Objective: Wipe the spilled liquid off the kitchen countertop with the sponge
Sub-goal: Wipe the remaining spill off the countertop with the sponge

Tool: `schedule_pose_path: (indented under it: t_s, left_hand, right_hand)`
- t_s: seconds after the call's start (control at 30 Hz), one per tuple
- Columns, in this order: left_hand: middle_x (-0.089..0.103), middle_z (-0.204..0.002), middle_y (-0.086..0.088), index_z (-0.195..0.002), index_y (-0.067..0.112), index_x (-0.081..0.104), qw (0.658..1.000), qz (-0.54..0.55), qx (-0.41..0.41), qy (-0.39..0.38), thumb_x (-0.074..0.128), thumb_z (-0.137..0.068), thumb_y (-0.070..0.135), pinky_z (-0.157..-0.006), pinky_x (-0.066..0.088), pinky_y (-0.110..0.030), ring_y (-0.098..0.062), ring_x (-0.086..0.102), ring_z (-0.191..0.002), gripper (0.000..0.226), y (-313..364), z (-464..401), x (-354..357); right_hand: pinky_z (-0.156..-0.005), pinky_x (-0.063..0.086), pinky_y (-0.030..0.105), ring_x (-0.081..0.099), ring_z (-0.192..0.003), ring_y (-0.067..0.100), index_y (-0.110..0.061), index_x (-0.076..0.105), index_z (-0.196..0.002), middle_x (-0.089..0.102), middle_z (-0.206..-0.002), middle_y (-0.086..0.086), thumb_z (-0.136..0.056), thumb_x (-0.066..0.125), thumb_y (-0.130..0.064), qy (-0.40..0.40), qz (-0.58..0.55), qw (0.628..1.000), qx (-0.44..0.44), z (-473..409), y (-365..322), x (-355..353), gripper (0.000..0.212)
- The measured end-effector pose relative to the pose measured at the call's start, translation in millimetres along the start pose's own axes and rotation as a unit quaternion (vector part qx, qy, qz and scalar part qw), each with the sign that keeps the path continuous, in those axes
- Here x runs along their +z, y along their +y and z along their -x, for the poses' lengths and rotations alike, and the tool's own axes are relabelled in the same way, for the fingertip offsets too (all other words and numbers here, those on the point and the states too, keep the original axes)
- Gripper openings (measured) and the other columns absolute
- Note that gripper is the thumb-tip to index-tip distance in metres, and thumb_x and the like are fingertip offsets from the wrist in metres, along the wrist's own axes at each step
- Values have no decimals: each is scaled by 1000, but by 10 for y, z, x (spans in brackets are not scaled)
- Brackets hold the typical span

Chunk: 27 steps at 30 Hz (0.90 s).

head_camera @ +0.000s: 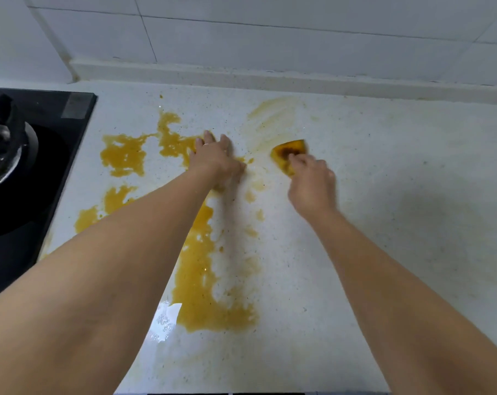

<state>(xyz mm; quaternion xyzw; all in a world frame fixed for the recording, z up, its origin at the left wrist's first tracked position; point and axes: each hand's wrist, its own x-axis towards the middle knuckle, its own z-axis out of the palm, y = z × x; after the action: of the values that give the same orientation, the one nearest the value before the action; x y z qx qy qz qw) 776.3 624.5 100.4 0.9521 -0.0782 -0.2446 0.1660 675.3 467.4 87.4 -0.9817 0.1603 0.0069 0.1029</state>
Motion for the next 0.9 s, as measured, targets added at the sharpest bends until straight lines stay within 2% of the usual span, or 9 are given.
schedule_pose_path:
  t_s: [0.07, 0.17, 0.23, 0.3, 0.4, 0.57, 0.7, 0.77, 0.9]
  left_hand:
    - [-10, -158, -12, -152, 18, 7, 1000, -11, -2, 8, 51, -93, 45, -118, 8, -47, -33, -11, -145, 78, 31, -112, -32]
    - [-11, -158, -12, -152, 20, 6, 1000, -25, -1, 15, 50, -92, 49, -117, 8, -46, -33, -11, -145, 80, 116, -267, -76]
    - [-12, -158, -11, -152, 21, 7, 999, -33, -1, 16, 49, -92, 49, -117, 6, -46, -32, -12, -145, 79, 153, -370, -106]
    - [-13, -158, -11, -152, 21, 7, 999, -35, -14, 17, 48, -93, 49, -117, 4, -46, -32, -13, -145, 77, 151, -451, -133]
    - [-14, -158, -11, -152, 22, 6, 999, -44, -19, 20, 44, -94, 52, -117, 1, -46, -32, -13, -145, 76, 125, -536, -122]
    - [-12, -158, -11, -152, 24, 8, 998, -50, -18, 21, 47, -91, 54, -117, 2, -48, -32, -12, -145, 78, 101, -622, -123]
    - [-9, -159, -10, -151, 25, 13, 998, -50, -15, 32, 50, -89, 56, -117, 4, -47, -31, -9, -146, 79, 80, -658, -102]
    - [-8, -159, -10, -151, 26, 14, 998, -48, -16, 33, 51, -88, 56, -117, 5, -47, -30, -8, -146, 79, 74, -665, -98]
    - [-9, -158, -11, -151, 25, 10, 998, -61, -14, 22, 49, -89, 57, -117, 7, -48, -32, -8, -145, 80, 71, -675, -108]
  right_hand:
    - [-101, 32, 37, 39, -118, 27, -17, 39, -138, 40, -141, 3, -87, 48, -9, 17, -24, 999, 35, -95, -14, 12, 52]
    - [-100, 31, 38, 41, -119, 30, -12, 50, -130, 48, -136, 7, -84, 49, -3, 24, -45, 995, -88, -135, -106, 157, 47]
    - [-97, 33, 38, 45, -117, 31, -8, 55, -124, 53, -131, 9, -82, 47, 4, 52, -51, 995, -70, -308, -3, 155, 45]
    - [-101, 32, 39, 41, -123, 30, -5, 50, -126, 50, -135, 10, -83, 43, 6, 61, -55, 997, -13, -518, 59, 137, 45]
    - [-113, 22, 36, 29, -136, 27, -4, 35, -139, 36, -147, 11, -89, 42, 2, 24, -59, 997, -50, -753, 18, 173, 51]
    - [-112, 19, 32, 28, -137, 29, 0, 32, -139, 32, -148, 16, -89, 38, 2, 21, -74, 997, -6, -1373, -13, 79, 51]
    - [-111, 23, 31, 34, -134, 28, -3, 42, -135, 40, -144, 13, -85, 41, 6, -24, -132, 977, -163, -1379, -477, 191, 51]
    - [-112, 27, 32, 37, -132, 25, -6, 46, -133, 45, -141, 10, -84, 42, 8, -8, -135, 970, -200, -1309, -423, 235, 51]
    - [-90, 40, 32, 51, -110, 28, -5, 58, -107, 59, -115, 11, -78, 41, 11, 86, -90, 992, 6, -1533, -13, 123, 37]
